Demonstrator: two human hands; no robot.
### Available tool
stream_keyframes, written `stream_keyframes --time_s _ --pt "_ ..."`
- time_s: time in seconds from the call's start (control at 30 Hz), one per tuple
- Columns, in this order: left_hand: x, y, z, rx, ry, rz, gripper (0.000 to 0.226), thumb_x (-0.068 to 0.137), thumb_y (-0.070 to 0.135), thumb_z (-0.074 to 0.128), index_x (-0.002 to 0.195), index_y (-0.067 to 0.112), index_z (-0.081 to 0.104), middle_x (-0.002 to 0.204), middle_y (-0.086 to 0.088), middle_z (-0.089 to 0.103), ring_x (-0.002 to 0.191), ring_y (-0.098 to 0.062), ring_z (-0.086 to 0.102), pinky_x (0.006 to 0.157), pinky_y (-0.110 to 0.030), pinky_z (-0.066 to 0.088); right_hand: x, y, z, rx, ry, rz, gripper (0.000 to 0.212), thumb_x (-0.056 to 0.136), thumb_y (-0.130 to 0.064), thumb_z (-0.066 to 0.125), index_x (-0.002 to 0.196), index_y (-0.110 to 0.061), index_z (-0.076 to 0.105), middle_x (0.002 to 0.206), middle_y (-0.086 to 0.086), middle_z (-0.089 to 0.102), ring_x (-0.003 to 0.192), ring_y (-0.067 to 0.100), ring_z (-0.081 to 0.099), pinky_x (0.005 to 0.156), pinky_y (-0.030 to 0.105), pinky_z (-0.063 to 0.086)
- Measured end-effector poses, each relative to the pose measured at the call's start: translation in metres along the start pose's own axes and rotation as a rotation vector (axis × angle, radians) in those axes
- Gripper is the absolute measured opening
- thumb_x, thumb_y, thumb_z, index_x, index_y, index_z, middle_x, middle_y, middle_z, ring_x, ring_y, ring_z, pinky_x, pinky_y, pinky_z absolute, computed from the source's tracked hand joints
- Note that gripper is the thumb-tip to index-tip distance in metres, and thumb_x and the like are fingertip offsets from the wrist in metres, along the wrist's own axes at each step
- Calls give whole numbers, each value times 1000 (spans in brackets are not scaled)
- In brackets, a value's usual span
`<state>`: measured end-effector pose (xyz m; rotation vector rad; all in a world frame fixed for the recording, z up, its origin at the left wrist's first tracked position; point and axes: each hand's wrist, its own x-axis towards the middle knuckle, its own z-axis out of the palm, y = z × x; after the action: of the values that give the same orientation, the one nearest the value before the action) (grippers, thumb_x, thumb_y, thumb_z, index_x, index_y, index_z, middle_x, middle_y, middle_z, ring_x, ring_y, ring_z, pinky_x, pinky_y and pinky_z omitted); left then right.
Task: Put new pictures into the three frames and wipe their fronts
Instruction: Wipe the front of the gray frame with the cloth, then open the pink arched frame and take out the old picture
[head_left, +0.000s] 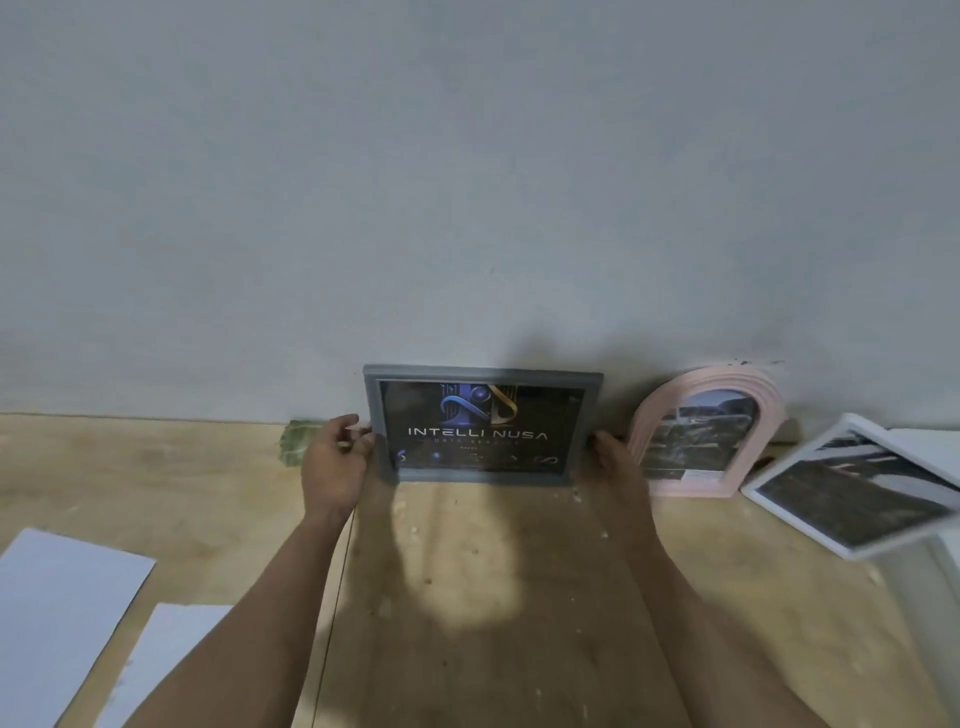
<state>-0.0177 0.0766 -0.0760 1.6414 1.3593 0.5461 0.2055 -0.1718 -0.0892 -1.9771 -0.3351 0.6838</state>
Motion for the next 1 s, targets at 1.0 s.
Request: stream_keyframes --time_s 1.0 --pt "-123 154 185 -88 -493 176 5 92 19 69 91 19 74 79 4 72 77 -21 68 81 -37 56 9 11 -191 -81 285 -6 49 84 -26 59 132 -22 47 128 0 56 119 24 54 100 46 46"
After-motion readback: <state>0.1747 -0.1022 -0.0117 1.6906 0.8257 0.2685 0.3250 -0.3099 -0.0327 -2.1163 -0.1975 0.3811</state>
